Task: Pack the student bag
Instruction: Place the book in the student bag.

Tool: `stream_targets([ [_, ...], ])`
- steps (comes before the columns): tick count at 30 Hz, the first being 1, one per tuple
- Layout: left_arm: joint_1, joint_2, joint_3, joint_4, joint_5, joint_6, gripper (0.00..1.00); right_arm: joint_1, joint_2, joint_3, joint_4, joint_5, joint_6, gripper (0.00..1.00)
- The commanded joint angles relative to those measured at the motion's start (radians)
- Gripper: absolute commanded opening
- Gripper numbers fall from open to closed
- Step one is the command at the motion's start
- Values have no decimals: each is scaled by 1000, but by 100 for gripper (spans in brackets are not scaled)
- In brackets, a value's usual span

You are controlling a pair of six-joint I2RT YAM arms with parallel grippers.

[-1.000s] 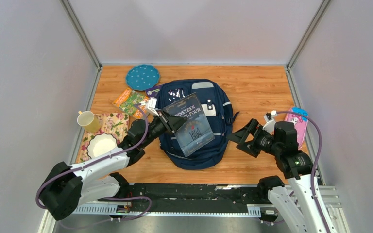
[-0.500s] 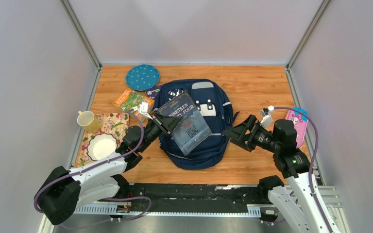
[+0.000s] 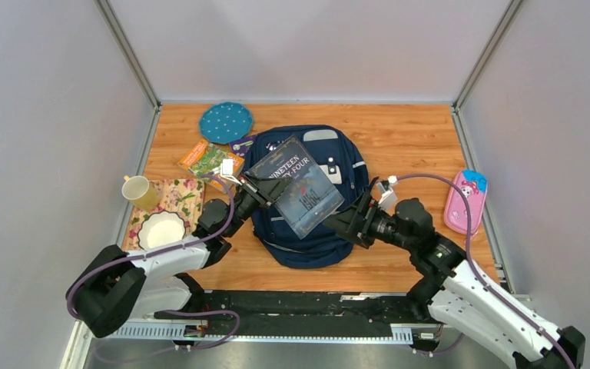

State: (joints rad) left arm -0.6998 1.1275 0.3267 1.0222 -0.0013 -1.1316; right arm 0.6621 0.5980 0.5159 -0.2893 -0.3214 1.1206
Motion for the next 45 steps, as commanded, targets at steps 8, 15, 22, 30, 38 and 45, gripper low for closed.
stream_targets([
  [8,3,126,51,526,33,-241,0,54,203,-60,499,176,139,99],
  [15,0,118,38,573,35,-249,0,56,250,-117,694,239,220,97],
  [22,-3,158,44,641,31,-312,0,56,333,-143,866,220,280,91],
  [30,-6,144,46,639,30,-309,0,64,349,-152,915,255,294,61],
  [38,45,176,38,569,243,-398,72,54,200,-160,782,314,199,0],
  [45,111,55,161,-324,636,109,73,16,-176,24,54,641,-39,0],
])
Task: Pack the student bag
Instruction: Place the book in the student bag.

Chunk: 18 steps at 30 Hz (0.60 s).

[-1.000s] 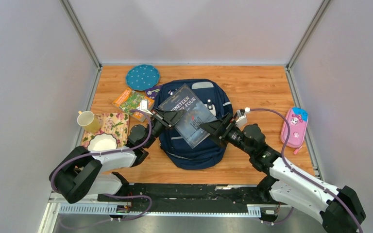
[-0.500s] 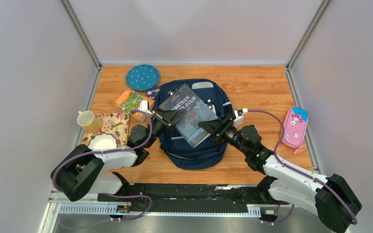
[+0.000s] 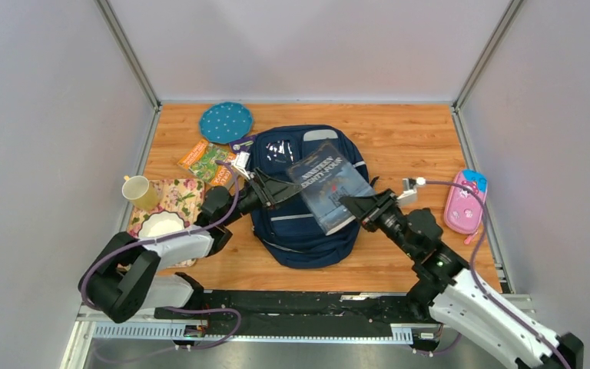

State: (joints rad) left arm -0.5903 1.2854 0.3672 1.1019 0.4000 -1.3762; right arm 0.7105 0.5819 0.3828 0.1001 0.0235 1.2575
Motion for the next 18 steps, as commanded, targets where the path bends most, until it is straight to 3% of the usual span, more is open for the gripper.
stream_targets([
  [1,-29,-124,153,-689,209,567,73,-32,-184,177,-464,324,-188,0],
  [4,-110,-158,289,-1071,24,905,73,-34,-246,247,-644,400,-211,0],
  [7,-244,-133,384,-1262,-99,1119,74,-36,-280,301,-768,452,-219,0],
  [15,-505,40,496,-1372,-266,1362,74,-34,-356,352,-915,464,-211,0],
  [18,-528,135,583,-1421,-265,1407,70,-36,-381,338,-933,454,-187,0],
])
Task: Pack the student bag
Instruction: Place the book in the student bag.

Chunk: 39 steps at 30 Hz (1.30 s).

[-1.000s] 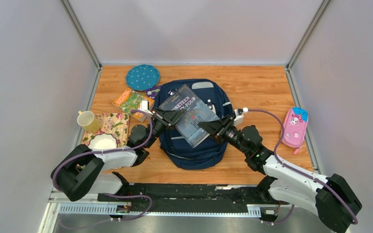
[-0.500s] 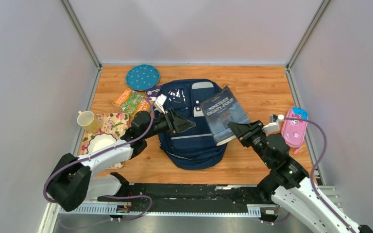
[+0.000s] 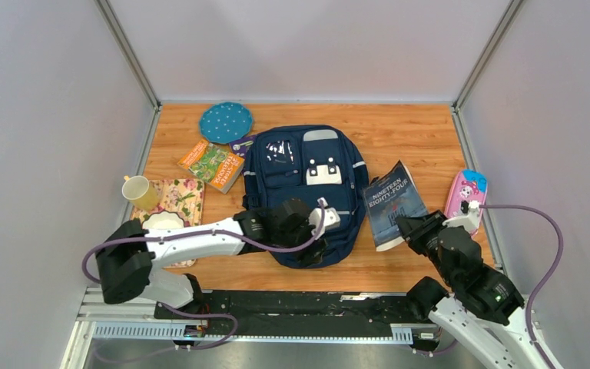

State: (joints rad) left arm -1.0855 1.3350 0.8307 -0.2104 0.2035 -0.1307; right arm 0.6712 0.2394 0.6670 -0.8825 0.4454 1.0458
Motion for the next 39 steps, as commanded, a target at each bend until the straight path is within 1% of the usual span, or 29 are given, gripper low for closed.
stream_targets([
  [1,-40,131,139,-142,-70,173,69,4,-43,52,47,26,29,0],
  [6,-54,211,199,-167,-85,184,65,5,-48,48,42,9,42,0],
  [9,-56,219,197,-161,-107,177,63,5,-43,48,37,9,43,0],
  [10,-56,216,194,-153,-104,172,59,5,-43,43,39,6,45,0],
  [12,-56,208,188,-144,-104,166,57,5,-40,40,37,6,48,0],
  [13,-56,201,185,-130,-102,157,52,5,-38,36,39,3,51,0],
  [15,-56,193,174,-112,-93,148,47,5,-38,29,39,1,54,0],
  [16,-56,191,173,-89,-85,137,41,5,-35,28,39,-1,59,0],
  [18,-56,191,166,-69,-81,134,38,5,-34,23,39,-5,60,0],
  [19,-56,194,168,-67,-75,109,37,4,-31,22,39,-5,60,0],
  [20,-56,196,169,-63,-67,103,32,5,-28,22,39,-5,60,0],
  [22,-56,194,166,-47,-52,86,21,4,-23,20,39,-7,62,0],
  [25,-56,190,157,-29,-41,69,14,4,-23,16,42,-11,65,0],
  [26,-56,188,157,-27,-38,68,13,5,-22,14,40,-14,65,0],
  [27,-56,187,157,-23,-33,63,9,5,-23,11,42,-17,65,0],
  [28,-56,185,159,-23,-35,60,0,5,-23,9,40,-19,66,0],
  [32,-56,165,160,-18,-53,51,0,5,-29,11,34,-20,65,0],
  [39,-42,116,185,-12,-62,45,0,5,-37,39,-32,12,59,0],
])
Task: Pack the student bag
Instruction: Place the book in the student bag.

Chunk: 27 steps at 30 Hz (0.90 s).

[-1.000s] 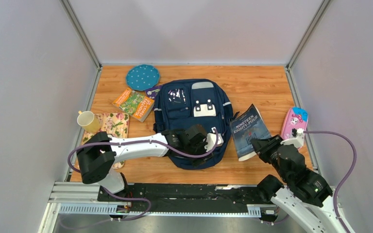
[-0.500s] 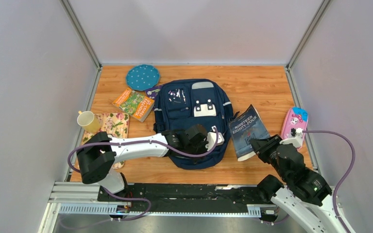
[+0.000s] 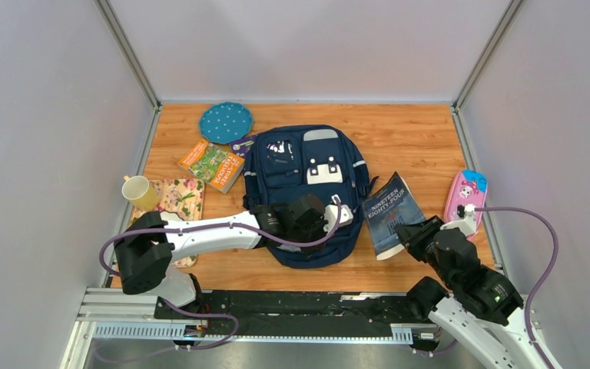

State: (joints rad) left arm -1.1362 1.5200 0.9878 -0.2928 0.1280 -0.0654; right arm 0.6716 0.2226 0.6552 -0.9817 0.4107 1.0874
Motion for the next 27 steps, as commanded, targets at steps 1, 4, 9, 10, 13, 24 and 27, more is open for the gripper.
stream_targets([
  [1,15,-70,34,67,30,-22,0,5,-26,53,60,50,19,0],
  [4,32,-81,49,61,-19,-40,0,5,-38,73,20,62,20,0],
  [9,72,-101,155,22,-117,-62,0,3,-71,113,-112,99,55,0],
  [10,72,-104,193,-2,-155,-50,0,5,-81,119,-129,97,60,0],
  [13,76,-115,305,-20,-215,-5,0,5,-138,138,-195,88,97,0],
  [24,81,-118,382,101,-235,15,0,5,-267,-72,205,-289,285,0],
  [27,81,-112,373,100,-238,7,0,3,-229,-141,381,-359,296,0],
])
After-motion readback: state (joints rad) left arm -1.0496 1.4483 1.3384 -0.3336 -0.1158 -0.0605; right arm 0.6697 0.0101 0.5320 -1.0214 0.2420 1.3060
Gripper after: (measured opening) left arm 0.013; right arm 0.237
